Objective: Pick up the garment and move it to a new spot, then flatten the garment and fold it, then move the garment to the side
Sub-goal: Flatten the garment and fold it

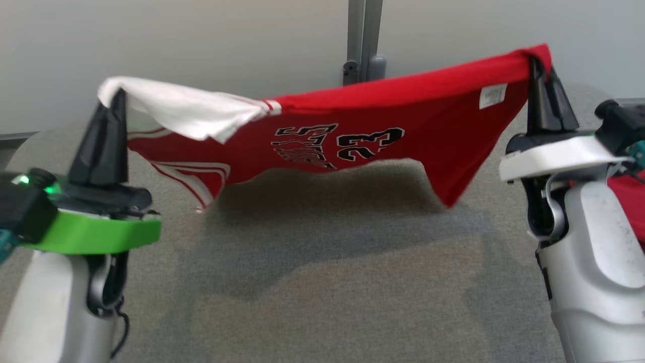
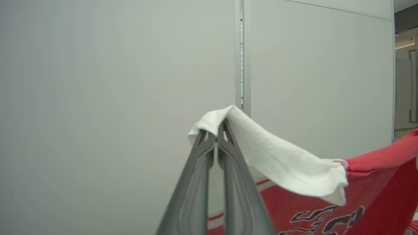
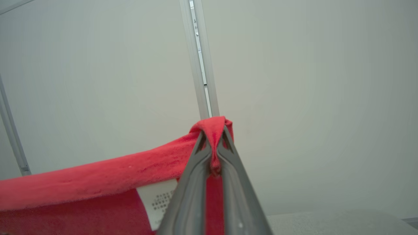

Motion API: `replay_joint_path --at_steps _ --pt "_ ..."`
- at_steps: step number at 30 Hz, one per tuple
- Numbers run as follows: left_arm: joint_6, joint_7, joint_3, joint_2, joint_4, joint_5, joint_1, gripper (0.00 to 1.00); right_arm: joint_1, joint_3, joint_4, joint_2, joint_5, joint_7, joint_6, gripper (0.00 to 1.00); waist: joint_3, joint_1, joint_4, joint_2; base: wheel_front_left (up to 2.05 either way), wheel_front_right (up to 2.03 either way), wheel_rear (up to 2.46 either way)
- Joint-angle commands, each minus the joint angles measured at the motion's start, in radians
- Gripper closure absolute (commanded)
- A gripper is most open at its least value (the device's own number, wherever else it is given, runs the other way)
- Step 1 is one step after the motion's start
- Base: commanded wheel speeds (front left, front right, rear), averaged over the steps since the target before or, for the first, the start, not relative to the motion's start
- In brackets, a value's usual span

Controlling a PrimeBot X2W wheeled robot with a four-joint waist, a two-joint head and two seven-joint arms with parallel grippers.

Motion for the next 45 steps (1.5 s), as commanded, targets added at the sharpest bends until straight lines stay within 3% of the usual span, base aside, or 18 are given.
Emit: replay_joint_path --at_steps 1,7,13,22,27,29,33,36,45 --pt "0.000 0.000 0.023 0.027 -0.023 0.009 -0.048 1.00 -0.033 0.007 -0.023 -0.014 0.020 0.000 -0.001 1.00 -0.017 0.0000 -0.020 0.0000 0.00 0.00 0.00" --pt "0.000 0.001 0.080 0.096 -0.057 0.028 -0.202 1.00 -0.160 0.060 -0.050 -0.064 0.066 0.012 -0.001 1.00 0.004 0.0000 -0.034 0.0000 0.00 0.00 0.00" --pt "0.000 0.001 0.033 0.127 0.015 0.015 -0.344 1.00 -0.283 0.083 -0.034 -0.061 0.069 0.076 -0.001 1.00 0.152 0.0000 -0.023 0.0000 0.00 0.00 0.00" --pt "0.001 0.001 0.002 0.112 0.245 0.064 -0.651 1.00 -0.598 0.038 0.179 -0.025 -0.032 0.028 -0.001 1.00 0.417 0.0000 0.002 0.0000 0.00 0.00 0.00" --pt "0.001 0.001 0.064 0.095 0.259 0.118 -0.806 1.00 -0.781 -0.055 0.272 -0.040 -0.138 -0.001 -0.002 1.00 0.482 0.0000 0.022 0.0000 0.00 0.00 0.00" --pt "0.001 0.001 0.087 0.084 0.250 0.122 -0.836 1.00 -0.822 -0.093 0.256 -0.044 -0.167 -0.001 -0.002 1.00 0.490 0.0000 0.030 0.0000 0.00 0.00 0.00" --pt "0.001 0.001 0.108 0.063 0.250 0.125 -0.775 1.00 -0.771 -0.139 0.218 -0.029 -0.175 -0.001 -0.002 1.00 0.485 0.0000 0.034 0.0000 0.00 0.00 0.00" --pt "0.001 0.001 0.131 0.044 0.261 0.112 -0.676 1.00 -0.670 -0.108 0.215 -0.021 -0.154 -0.001 -0.002 1.00 0.461 0.0000 0.027 0.0000 0.00 0.00 0.00" --pt "0.001 0.000 0.154 -0.100 0.343 0.084 -0.225 1.00 -0.247 0.005 0.273 -0.017 -0.009 -0.001 -0.002 1.00 0.358 0.0000 0.009 0.0000 0.00 0.00 0.00"
